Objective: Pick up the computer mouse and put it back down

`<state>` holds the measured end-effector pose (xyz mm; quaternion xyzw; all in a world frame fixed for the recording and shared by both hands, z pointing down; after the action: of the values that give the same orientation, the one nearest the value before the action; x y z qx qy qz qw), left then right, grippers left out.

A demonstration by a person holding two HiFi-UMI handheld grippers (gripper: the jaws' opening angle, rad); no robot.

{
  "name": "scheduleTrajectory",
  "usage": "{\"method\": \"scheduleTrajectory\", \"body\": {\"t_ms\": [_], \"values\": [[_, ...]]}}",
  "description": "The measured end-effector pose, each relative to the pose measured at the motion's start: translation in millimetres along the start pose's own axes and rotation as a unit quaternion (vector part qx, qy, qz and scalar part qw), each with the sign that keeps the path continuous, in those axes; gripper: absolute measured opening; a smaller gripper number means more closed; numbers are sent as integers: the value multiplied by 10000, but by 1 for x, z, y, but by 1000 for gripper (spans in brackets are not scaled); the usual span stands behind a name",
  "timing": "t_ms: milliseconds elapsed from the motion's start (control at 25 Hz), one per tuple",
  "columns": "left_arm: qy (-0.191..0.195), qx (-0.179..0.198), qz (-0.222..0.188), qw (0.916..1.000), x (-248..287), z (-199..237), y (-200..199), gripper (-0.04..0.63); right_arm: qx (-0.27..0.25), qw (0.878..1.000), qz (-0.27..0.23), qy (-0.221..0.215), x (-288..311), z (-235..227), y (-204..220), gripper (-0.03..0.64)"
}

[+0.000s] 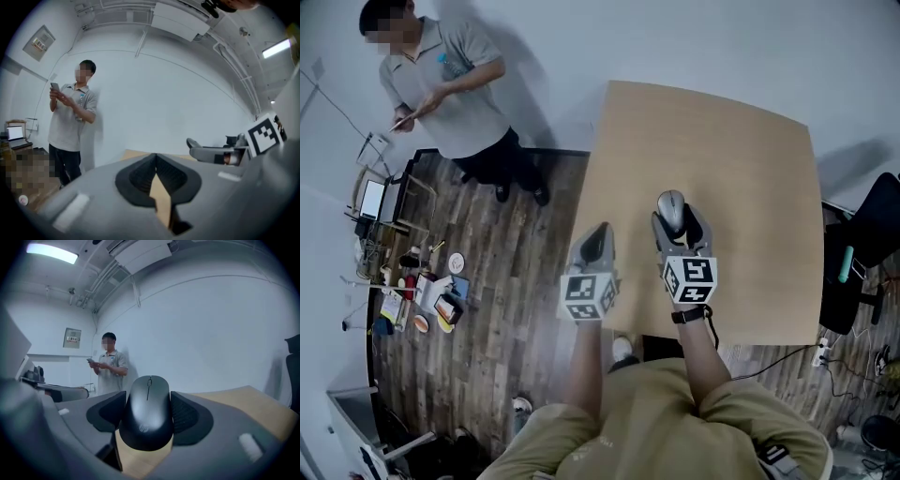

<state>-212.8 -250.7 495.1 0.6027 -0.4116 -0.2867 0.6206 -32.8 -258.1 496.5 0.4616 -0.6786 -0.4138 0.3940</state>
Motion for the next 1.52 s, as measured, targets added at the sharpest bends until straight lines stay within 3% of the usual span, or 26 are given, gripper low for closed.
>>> {"method": "scheduleTrajectory", "body": {"t_ms": [400, 640, 800, 960, 1200, 1520], "values": [[223, 468, -919, 9944, -59, -16, -81, 2, -281, 9930, -1139, -146, -89, 62, -69, 300], [206, 716, -1063, 9915, -86, -25, -107, 2, -420, 9870, -1536, -230, -127, 87, -87, 301], [421, 769, -1065, 9904, -101, -34, -109, 0, -458, 9854, -1621, -266, -143, 97, -88, 301], [268, 443, -1274, 9905, -115, -35, -107, 0, -501, 9849, -1633, -292, -159, 104, -86, 301], [517, 244, -1412, 9883, -132, -51, -105, 1, -534, 9856, -1596, -131, -186, 107, -75, 301], [916, 153, -1319, 9869, -98, -114, -107, 2, -582, 9848, -1632, 118, -219, 52, -91, 301]]}}
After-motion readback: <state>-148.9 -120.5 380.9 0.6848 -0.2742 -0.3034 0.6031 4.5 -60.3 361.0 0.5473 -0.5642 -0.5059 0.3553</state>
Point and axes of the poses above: the fingertips, and each gripper's own axes: x forward along the fingers, z to its left, y out of its underside, the point moved 6 cm from there along -x, backward along the fingers, and after that the axes turned 14 degrees about x, right-handed, at the moved point
